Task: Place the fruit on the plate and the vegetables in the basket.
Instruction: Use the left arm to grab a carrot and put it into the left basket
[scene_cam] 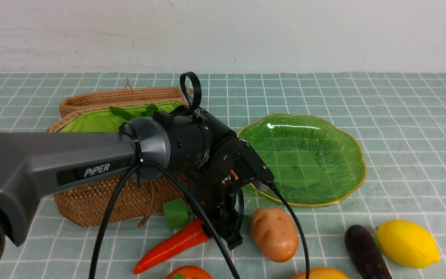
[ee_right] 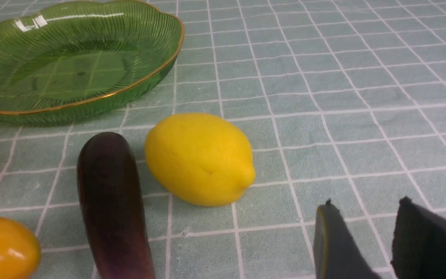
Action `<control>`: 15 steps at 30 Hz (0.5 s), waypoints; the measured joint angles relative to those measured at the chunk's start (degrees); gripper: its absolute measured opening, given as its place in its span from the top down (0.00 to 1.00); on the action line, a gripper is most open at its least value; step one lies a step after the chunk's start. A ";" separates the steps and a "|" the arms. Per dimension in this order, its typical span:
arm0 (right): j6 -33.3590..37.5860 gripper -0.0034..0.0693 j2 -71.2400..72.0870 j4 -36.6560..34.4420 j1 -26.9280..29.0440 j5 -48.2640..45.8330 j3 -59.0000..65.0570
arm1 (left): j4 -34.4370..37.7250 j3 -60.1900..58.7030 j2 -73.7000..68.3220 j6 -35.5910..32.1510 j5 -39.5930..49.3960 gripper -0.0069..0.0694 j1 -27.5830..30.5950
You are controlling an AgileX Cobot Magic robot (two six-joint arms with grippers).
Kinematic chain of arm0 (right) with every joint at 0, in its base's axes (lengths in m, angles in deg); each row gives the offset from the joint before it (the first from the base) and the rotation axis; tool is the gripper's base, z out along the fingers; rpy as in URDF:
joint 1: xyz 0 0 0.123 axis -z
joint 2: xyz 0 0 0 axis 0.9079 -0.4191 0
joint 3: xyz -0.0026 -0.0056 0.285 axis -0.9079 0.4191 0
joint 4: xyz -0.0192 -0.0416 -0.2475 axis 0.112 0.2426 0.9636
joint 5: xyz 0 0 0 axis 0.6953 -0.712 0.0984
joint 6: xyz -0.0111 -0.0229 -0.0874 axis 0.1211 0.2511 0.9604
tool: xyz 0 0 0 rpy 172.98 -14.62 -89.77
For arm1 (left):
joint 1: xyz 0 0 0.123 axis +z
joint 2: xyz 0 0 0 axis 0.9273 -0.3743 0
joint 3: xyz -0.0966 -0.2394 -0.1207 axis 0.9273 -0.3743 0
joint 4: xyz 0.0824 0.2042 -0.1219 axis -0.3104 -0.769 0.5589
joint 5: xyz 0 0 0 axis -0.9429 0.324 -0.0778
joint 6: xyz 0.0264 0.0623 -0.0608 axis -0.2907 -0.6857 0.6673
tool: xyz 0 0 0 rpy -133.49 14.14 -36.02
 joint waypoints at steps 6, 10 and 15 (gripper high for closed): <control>0.00 0.62 0.00 0.00 0.00 0.00 0.00 | 0.98 0.26 1.83 -0.22 2.87 0.46 0.00; 0.00 0.62 0.00 0.00 0.00 0.00 0.00 | 4.22 3.01 5.97 -1.86 7.47 0.46 0.00; 0.00 0.62 0.00 0.00 0.00 0.00 0.00 | 2.23 7.49 15.35 -5.26 9.78 0.46 0.00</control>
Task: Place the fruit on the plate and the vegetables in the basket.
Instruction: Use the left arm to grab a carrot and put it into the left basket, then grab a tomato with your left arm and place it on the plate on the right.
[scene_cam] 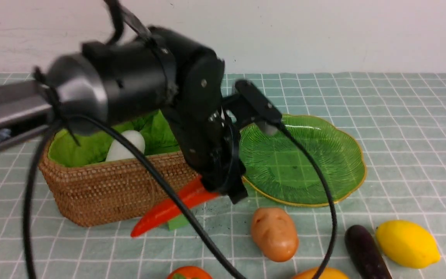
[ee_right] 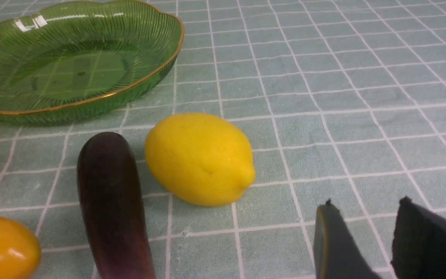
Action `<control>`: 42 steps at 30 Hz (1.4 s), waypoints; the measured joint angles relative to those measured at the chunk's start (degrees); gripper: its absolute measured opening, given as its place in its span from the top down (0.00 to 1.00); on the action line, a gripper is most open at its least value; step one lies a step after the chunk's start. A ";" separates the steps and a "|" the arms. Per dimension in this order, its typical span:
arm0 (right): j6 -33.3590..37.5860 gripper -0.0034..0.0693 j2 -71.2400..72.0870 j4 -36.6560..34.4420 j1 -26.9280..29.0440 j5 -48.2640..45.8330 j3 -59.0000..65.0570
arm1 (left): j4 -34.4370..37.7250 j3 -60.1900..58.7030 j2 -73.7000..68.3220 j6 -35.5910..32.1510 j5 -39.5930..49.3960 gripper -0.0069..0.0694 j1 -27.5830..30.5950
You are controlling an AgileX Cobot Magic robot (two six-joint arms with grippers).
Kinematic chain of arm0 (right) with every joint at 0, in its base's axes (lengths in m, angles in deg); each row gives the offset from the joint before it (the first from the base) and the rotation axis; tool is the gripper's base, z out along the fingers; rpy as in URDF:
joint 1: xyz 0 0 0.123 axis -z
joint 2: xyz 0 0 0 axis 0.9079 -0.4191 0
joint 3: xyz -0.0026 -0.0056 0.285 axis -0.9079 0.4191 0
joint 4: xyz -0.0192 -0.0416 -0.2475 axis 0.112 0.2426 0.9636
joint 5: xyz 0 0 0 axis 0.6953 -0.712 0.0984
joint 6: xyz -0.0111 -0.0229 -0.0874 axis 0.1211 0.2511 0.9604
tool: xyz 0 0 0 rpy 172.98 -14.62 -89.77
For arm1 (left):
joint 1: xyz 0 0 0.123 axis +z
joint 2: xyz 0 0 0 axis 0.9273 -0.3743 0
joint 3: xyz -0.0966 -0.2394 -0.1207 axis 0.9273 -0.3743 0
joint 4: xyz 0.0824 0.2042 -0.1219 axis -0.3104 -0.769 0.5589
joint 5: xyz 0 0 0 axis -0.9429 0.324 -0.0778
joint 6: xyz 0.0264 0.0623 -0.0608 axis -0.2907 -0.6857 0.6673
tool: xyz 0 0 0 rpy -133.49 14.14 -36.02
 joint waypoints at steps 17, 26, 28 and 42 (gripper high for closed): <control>0.00 0.62 0.00 0.00 0.00 0.00 0.00 | -16.76 0.42 -0.09 1.84 -15.04 0.46 15.65; 0.00 0.62 0.00 0.00 0.00 0.00 0.00 | -9.80 -2.50 1.68 -0.80 -10.81 0.06 15.69; 0.00 0.62 0.00 0.00 0.00 0.00 0.00 | -7.71 -4.47 3.00 -3.12 -9.95 0.04 15.73; 0.00 0.62 0.00 0.00 0.00 0.00 0.00 | 22.04 -24.57 10.16 5.47 6.84 0.18 10.25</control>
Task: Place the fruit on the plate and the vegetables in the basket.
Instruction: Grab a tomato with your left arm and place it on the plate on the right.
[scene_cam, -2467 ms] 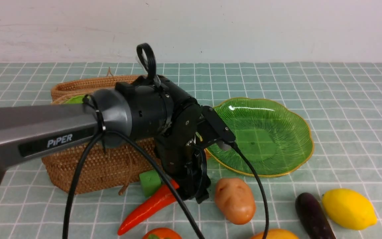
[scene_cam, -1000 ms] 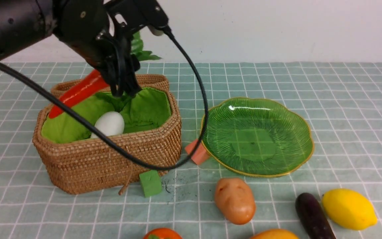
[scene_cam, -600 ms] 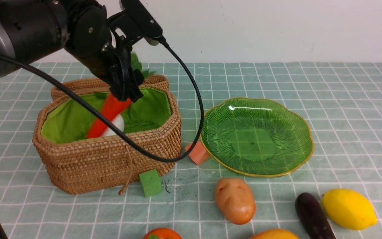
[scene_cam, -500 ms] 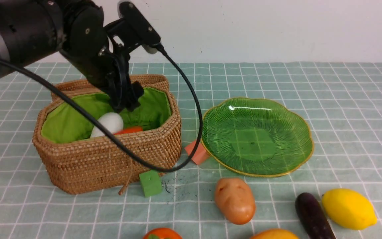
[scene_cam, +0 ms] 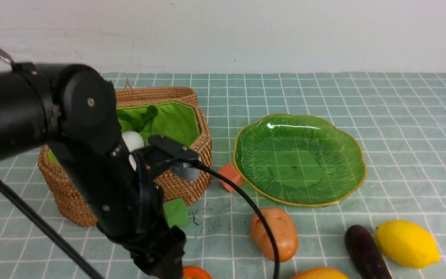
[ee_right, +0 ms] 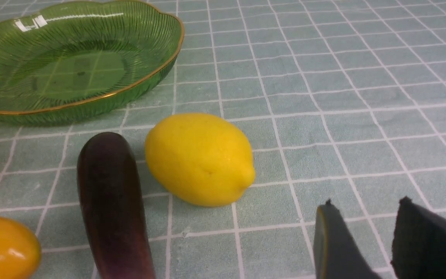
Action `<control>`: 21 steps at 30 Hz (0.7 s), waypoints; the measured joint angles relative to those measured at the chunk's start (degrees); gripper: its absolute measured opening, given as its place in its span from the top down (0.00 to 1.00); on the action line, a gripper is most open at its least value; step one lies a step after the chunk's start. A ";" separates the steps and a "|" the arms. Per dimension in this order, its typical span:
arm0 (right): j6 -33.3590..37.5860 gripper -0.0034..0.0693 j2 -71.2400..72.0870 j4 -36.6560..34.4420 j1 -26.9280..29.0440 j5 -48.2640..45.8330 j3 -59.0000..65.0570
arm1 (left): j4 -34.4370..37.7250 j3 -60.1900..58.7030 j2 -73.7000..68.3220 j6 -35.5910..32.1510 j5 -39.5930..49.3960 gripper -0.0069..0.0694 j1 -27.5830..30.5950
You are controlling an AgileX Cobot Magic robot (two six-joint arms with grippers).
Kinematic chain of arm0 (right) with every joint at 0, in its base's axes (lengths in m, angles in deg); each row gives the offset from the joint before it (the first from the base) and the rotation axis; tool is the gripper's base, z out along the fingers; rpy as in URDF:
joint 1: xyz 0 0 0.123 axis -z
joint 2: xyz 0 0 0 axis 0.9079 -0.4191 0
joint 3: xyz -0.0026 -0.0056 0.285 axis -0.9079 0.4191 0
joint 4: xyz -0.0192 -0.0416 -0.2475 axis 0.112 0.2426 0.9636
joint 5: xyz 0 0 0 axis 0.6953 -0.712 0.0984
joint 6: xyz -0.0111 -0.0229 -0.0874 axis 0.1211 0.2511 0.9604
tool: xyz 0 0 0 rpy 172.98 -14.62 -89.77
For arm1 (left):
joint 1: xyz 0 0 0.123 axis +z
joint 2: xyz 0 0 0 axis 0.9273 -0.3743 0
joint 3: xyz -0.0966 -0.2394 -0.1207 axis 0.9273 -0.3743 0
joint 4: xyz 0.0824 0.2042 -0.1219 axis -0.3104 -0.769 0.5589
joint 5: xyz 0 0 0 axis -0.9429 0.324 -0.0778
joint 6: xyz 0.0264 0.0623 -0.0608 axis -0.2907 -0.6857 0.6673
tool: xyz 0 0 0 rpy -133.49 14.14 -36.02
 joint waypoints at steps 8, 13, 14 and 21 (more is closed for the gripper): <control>0.00 0.62 0.00 0.00 0.00 0.00 0.00 | 1.03 -4.42 -2.06 22.31 -13.88 0.18 -0.25; 0.00 0.62 0.00 0.00 0.00 0.00 0.00 | 1.77 -4.42 -6.67 20.59 -11.74 0.18 -0.25; 0.00 0.62 0.00 0.00 0.00 0.00 0.00 | 1.83 -4.42 -6.67 20.28 -11.60 0.18 -0.25; 0.00 0.62 0.00 0.00 0.00 0.00 0.00 | 4.76 -4.25 -10.18 11.04 -10.85 0.18 -0.25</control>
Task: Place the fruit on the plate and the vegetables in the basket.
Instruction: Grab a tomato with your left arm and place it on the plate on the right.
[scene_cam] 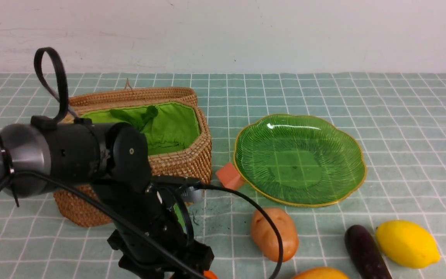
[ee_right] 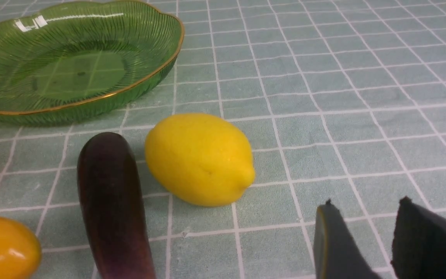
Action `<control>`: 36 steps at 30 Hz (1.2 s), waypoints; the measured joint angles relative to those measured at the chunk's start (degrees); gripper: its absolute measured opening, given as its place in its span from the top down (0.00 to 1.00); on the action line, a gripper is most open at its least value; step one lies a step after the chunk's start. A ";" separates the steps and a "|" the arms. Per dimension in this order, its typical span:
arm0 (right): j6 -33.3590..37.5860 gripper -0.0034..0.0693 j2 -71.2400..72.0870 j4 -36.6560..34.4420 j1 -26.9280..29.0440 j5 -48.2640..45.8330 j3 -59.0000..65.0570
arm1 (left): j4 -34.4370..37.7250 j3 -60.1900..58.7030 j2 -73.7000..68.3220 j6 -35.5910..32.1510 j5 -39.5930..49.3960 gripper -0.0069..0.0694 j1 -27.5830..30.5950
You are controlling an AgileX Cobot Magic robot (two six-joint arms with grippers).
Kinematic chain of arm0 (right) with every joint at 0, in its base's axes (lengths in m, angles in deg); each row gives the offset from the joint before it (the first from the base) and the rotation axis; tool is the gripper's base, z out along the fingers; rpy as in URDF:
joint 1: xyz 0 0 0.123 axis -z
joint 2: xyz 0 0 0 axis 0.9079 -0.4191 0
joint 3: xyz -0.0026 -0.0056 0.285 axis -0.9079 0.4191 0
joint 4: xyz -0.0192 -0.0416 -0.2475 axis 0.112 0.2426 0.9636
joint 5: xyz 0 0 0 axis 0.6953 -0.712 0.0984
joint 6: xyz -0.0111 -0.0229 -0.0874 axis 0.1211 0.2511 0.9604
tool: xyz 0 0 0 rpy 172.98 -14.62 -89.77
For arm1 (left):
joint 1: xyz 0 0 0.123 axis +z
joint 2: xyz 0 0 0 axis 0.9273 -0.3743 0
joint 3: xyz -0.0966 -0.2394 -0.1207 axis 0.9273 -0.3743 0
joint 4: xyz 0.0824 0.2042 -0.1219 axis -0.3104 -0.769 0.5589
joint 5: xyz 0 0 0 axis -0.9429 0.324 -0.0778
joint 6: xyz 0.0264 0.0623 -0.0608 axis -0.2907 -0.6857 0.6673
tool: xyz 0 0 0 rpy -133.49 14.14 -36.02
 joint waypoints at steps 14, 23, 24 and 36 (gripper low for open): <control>0.00 0.62 0.00 0.00 0.00 0.00 0.00 | 7.04 0.94 -3.29 -3.45 2.30 0.28 0.29; 0.00 0.62 0.00 0.00 0.00 0.00 0.00 | 3.81 7.93 -3.39 -6.42 6.77 0.28 0.35; 0.00 0.62 0.00 0.00 0.00 0.00 0.00 | 3.82 9.82 -3.31 -6.56 7.15 0.28 0.35; 0.00 0.62 0.00 0.00 0.00 0.00 0.00 | 3.89 43.57 -11.19 -8.40 3.29 0.28 0.29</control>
